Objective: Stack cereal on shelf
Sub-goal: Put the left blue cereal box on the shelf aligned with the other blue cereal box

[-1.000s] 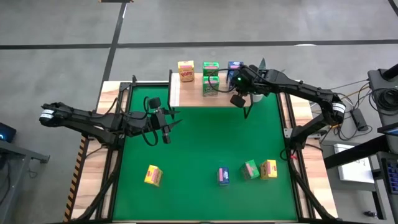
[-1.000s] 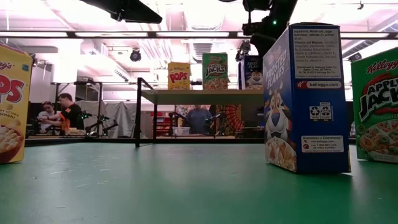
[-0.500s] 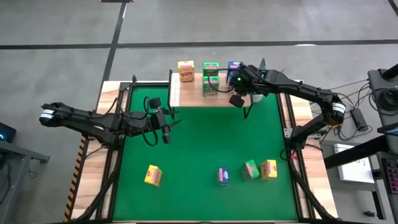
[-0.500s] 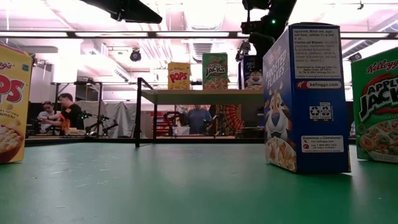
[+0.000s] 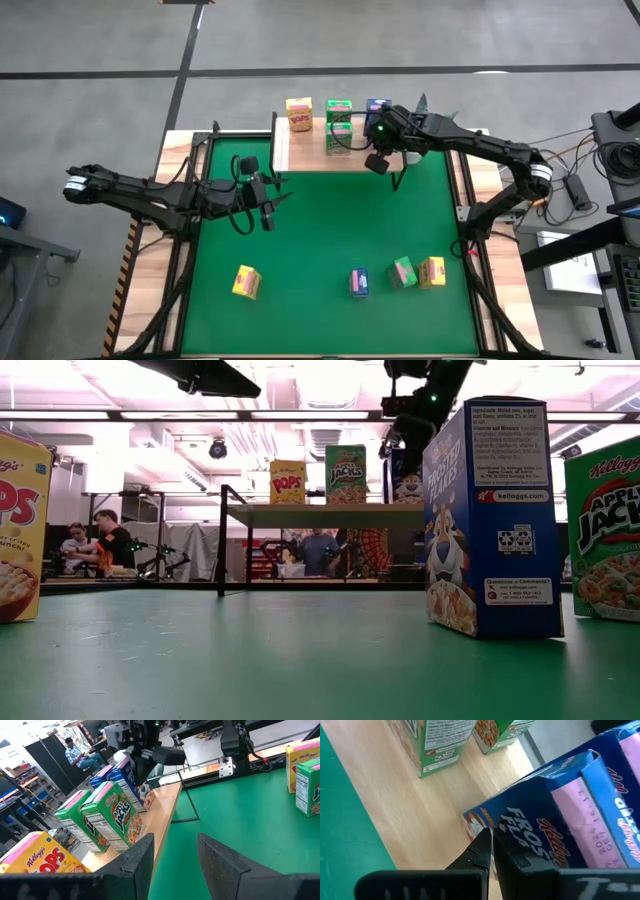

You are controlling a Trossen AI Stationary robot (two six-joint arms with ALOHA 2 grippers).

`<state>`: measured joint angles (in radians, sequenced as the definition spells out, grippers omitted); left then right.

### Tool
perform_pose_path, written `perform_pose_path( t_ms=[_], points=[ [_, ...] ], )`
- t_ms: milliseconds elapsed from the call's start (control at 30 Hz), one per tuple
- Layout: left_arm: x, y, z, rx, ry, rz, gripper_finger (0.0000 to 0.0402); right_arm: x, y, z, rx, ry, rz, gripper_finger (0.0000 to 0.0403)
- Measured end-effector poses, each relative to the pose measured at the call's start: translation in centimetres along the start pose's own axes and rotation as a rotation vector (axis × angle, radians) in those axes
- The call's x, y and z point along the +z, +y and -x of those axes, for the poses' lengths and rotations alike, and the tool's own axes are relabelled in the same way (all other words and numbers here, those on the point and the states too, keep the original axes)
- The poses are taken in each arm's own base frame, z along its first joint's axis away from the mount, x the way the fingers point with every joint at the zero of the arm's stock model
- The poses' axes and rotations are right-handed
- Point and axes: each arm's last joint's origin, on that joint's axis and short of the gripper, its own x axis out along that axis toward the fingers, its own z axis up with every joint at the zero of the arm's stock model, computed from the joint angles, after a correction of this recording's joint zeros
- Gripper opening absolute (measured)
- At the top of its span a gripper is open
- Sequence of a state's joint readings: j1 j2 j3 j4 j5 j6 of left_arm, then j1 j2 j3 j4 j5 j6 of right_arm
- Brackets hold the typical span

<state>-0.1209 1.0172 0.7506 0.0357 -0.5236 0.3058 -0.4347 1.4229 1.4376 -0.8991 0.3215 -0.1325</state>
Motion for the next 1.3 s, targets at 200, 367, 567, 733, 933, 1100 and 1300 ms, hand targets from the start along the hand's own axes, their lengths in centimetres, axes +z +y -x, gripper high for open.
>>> perform_pose_path(
  t_ms=[200, 367, 567, 733, 933, 1100, 1300],
  points=[
    [0.0, 0.0, 0.0, 0.000, 0.000, 0.000, 0.0133, 0.0, 0.0, 0.0, -0.001, 0.000, 0.000, 0.0009],
    [0.0, 0.0, 0.0, 0.000, 0.000, 0.000, 0.0133, 0.0, 0.0, 0.0, -0.006, 0.000, 0.000, 0.0009],
    [0.0, 0.0, 0.0, 0.000, 0.000, 0.000, 0.0133, 0.0, -0.1, 0.0, -0.046, 0.006, 0.000, 0.0009],
    [0.0, 0.0, 0.0, 0.000, 0.000, 0.000, 0.0133, -0.3, -0.1, 0.0, -0.038, 0.029, 0.005, 0.0009],
    [-0.1, 0.0, 0.0, -0.002, 0.005, -0.003, 0.0133, -1.1, 0.0, 0.1, -0.026, 0.109, 0.010, 0.0009],
    [-0.1, 0.0, 0.0, -0.004, 0.011, -0.007, 0.0133, -1.6, 0.0, 0.5, -0.026, 0.152, -0.001, 0.0009],
    [-0.1, 0.0, 0.0, -0.004, 0.012, -0.007, 0.0133, -1.4, -0.4, 0.4, -0.084, 0.135, 0.008, 0.0009]
  ],
)
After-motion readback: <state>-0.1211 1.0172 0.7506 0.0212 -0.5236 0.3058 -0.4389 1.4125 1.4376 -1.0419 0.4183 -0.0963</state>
